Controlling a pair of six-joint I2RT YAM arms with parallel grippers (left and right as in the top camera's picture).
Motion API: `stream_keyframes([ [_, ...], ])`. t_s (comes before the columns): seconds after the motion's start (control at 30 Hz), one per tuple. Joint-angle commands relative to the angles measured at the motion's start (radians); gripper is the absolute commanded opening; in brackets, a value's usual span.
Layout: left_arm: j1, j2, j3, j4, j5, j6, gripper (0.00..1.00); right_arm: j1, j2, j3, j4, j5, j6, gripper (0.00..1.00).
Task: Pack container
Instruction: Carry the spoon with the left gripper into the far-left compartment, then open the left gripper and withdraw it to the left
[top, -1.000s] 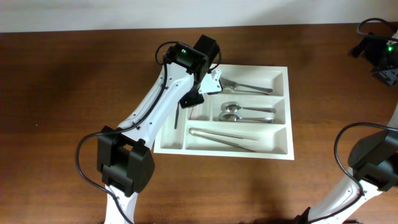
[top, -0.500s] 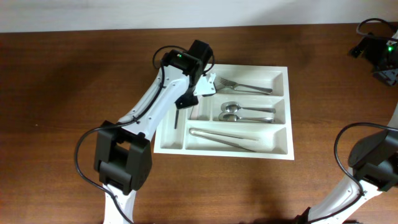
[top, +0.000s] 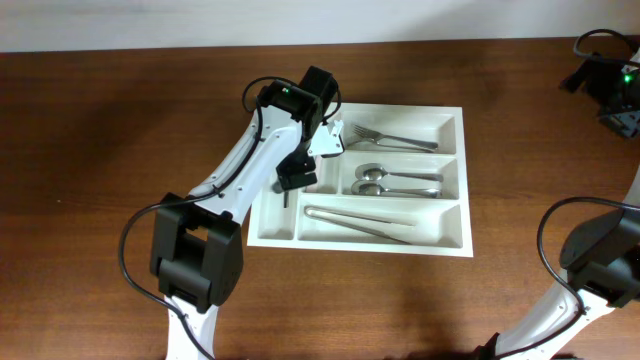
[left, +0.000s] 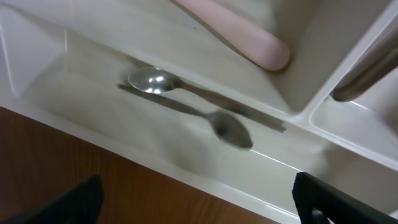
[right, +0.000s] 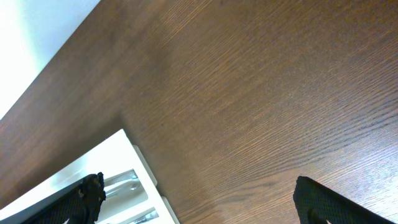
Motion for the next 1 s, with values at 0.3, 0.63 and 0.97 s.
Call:
stream_keyframes([
  [0.3,0.09,-0.383,0.059,-0.004,-0.187,-0.258,0.99,-0.005,-0.002,-0.002,0.0,-0.005,0.008,0.99],
  [0.63,0.548,-0.473,0.058,-0.082,-0.145,-0.719,0.99,-0.005,-0.002,-0.002,0.0,-0.005,0.008,0.99],
  [0.97,0.877,-0.472,0.058,-0.095,0.141,-0.72,0.99,-0.005,-0.002,-0.002,0.0,-0.005,0.008,0.99],
])
